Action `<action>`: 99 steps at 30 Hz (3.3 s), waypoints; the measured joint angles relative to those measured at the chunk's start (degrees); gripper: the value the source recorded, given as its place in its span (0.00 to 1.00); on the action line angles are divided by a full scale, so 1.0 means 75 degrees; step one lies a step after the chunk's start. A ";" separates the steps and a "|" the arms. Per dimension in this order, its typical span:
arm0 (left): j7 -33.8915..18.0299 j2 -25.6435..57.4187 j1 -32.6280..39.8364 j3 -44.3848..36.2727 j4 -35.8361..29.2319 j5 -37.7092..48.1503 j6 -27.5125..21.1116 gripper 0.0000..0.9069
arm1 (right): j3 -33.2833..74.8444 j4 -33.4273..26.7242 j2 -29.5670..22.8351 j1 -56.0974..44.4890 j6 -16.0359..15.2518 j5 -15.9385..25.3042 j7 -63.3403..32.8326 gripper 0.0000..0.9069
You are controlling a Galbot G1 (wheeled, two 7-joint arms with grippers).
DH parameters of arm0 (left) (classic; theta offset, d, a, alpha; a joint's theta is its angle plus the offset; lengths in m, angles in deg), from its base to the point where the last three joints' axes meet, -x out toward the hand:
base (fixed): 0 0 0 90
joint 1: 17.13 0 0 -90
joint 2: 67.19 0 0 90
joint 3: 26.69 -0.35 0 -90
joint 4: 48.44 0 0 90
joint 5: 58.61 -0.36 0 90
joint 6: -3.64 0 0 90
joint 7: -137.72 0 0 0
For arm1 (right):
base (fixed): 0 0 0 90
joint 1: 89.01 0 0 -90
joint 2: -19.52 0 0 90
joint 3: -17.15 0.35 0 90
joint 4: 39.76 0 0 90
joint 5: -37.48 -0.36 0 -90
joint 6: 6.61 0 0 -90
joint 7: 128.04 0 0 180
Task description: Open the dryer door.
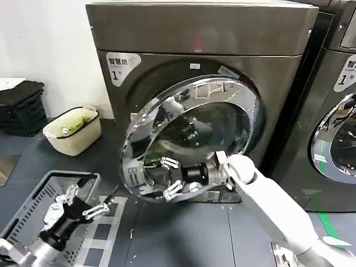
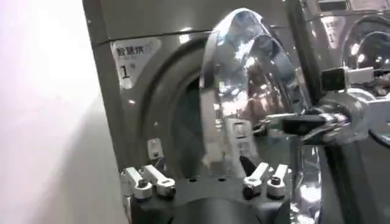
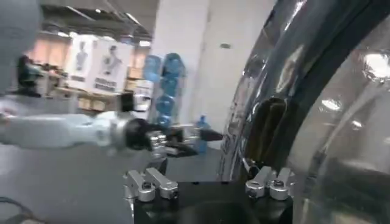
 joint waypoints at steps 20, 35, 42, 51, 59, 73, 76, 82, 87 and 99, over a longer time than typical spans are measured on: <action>0.0208 0.1075 0.1068 -0.0394 0.1159 0.0293 -0.0038 1.00 | 0.0956 0.1373 0.1310 -0.0951 0.0001 -0.0218 0.1167 1.00; 0.0352 0.1604 0.2297 -0.2159 0.1719 0.0163 -0.0076 1.00 | 0.3580 0.2232 0.2462 -0.3343 0.0110 -0.0282 0.1204 1.00; 0.0404 0.1596 0.2908 -0.2979 0.1691 0.0172 -0.0073 1.00 | 0.5607 0.2619 0.2605 -0.5225 0.0477 -0.0474 0.0904 1.00; 0.0400 0.1437 0.3438 -0.4154 0.1789 0.0128 -0.0029 1.00 | 0.8519 0.3303 0.2139 -0.7980 0.1078 -0.0706 -0.0172 1.00; 0.0368 0.1322 0.3972 -0.5040 0.2052 0.0149 0.0042 1.00 | 1.0377 0.4042 0.1003 -0.9867 0.1375 0.0013 -0.3106 1.00; 0.0287 0.1001 0.4865 -0.6297 0.2543 0.0166 0.0105 1.00 | 1.2374 0.5009 -0.1207 -1.0694 -0.0102 0.1636 -0.7165 1.00; 0.0275 0.0899 0.5073 -0.6565 0.2647 0.0166 0.0105 1.00 | 1.2840 0.5019 -0.1707 -1.0584 -0.0426 0.2082 -0.7629 1.00; 0.0276 0.0652 0.5541 -0.7197 0.2913 0.0151 0.0132 1.00 | 1.3757 0.4898 -0.2492 -1.0431 -0.0787 0.2625 -0.8057 1.00; 0.0244 0.0398 0.6024 -0.7779 0.3191 0.0127 0.0181 1.00 | 1.4604 0.4773 -0.3042 -1.0248 -0.0953 0.2728 -0.8397 1.00; -0.0151 -0.0567 0.6965 -0.8797 0.4021 -0.0045 0.0177 1.00 | 1.6238 0.4701 -0.3897 -1.0159 -0.0851 0.3269 -1.0076 1.00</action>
